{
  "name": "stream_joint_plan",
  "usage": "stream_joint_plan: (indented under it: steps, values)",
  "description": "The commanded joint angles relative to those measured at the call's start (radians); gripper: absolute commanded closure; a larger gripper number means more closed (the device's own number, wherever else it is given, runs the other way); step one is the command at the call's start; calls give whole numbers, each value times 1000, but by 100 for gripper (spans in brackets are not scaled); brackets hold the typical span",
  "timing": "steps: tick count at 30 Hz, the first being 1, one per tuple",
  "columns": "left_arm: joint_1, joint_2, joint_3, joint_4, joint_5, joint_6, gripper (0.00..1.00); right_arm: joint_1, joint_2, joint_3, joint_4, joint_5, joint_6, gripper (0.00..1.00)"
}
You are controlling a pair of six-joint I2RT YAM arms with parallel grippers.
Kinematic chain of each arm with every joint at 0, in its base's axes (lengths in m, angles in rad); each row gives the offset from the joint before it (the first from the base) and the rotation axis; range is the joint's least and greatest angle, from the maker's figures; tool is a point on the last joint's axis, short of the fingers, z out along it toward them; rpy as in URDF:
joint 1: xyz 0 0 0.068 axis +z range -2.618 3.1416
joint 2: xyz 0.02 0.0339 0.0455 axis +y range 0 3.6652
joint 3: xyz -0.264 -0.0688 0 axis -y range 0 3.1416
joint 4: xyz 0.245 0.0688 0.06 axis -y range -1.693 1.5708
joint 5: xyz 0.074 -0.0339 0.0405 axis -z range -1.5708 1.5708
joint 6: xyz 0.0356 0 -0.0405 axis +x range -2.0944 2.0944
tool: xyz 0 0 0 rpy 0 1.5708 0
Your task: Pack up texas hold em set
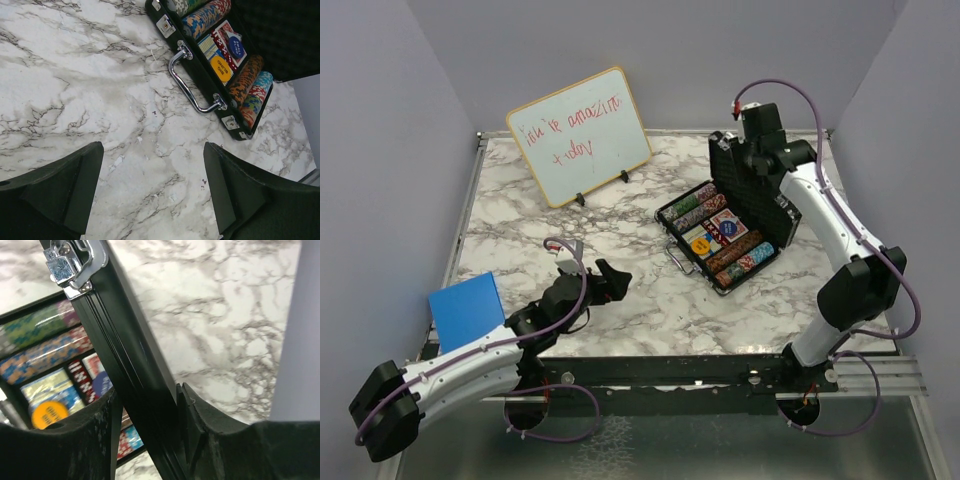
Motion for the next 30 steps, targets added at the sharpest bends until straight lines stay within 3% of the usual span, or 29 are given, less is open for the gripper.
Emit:
stream_joint_plan:
  steps: [1, 8, 13, 18, 21, 26, 30]
  values:
    - [2, 13, 41, 28, 2, 26, 12, 93, -22, -76, -120, -78, 159, 55]
    - [2, 36, 46, 22, -10, 39, 12, 217, -79, -157, -110, -96, 222, 56]
    - [2, 49, 48, 33, -8, 38, 9, 264, -161, -247, -14, -282, 249, 54]
    - [2, 79, 66, 40, -1, 38, 1, 270, -284, -356, 133, -445, 277, 46]
    - [2, 108, 82, 56, 2, 35, 1, 269, -313, -391, 154, -412, 299, 44]
    - [4, 199, 143, 94, 10, 21, 1, 269, -307, -449, 111, -232, 370, 44]
    - [27, 322, 223, 133, 32, -21, 4, 269, -288, -534, 122, -206, 366, 46]
